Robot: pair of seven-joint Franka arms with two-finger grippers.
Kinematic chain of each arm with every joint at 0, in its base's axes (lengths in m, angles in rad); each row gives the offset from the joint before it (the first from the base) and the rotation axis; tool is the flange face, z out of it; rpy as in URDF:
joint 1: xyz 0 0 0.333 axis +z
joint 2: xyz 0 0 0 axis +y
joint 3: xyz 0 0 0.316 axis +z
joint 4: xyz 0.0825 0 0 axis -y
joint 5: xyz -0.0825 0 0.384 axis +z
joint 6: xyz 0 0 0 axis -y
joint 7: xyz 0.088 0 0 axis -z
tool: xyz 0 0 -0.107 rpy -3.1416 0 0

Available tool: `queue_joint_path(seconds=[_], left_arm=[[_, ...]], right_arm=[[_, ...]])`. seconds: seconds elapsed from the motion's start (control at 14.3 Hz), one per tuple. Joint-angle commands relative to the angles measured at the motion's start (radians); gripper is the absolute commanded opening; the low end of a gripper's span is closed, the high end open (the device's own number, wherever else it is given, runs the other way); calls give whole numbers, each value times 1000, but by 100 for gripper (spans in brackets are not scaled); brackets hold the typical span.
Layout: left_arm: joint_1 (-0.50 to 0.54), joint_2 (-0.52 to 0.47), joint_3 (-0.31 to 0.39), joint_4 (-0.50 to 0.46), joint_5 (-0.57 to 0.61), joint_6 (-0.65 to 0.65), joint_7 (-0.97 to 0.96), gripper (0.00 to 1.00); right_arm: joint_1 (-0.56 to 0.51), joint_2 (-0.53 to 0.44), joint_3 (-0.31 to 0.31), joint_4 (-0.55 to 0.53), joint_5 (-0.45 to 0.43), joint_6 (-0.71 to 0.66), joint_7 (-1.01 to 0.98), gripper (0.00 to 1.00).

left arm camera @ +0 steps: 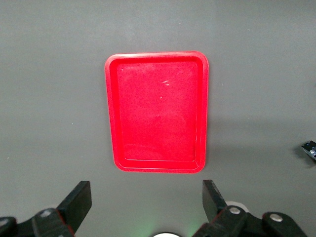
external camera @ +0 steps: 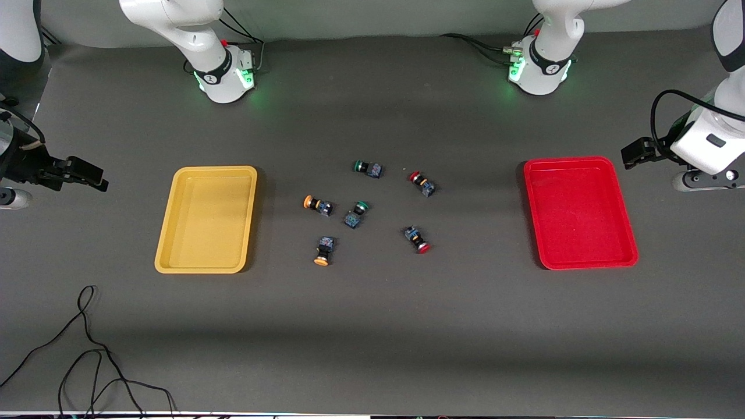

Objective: Place red and yellow buttons in trays

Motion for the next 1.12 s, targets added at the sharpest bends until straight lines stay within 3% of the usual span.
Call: queue_joint_path(seconds=[0.0, 0.14, 0.42, 0.7, 0.91, 1.05], left_arm=[[5, -11, -7, 5, 7, -23, 17, 100], [5, -10, -7, 5, 7, -23, 15, 100], [5, -10, -7, 5, 7, -23, 15, 100], [-26, 9, -8, 2, -1, -23, -4, 100], [-101, 45, -10, -5, -14, -12, -141, 100], [-168, 93, -10, -5, -43, 9, -254, 100]], right_arm=[[30, -10, 7, -23, -18, -22, -22, 100], [85, -20, 7, -51, -3, -22, 27, 100], [234, -27, 6, -123, 97, 3, 390, 100], [424, -57, 6, -238, 102, 147, 681, 100], [570, -44, 6, -250, 91, 220, 940, 100], [610, -24, 6, -250, 71, 244, 1013, 100]])
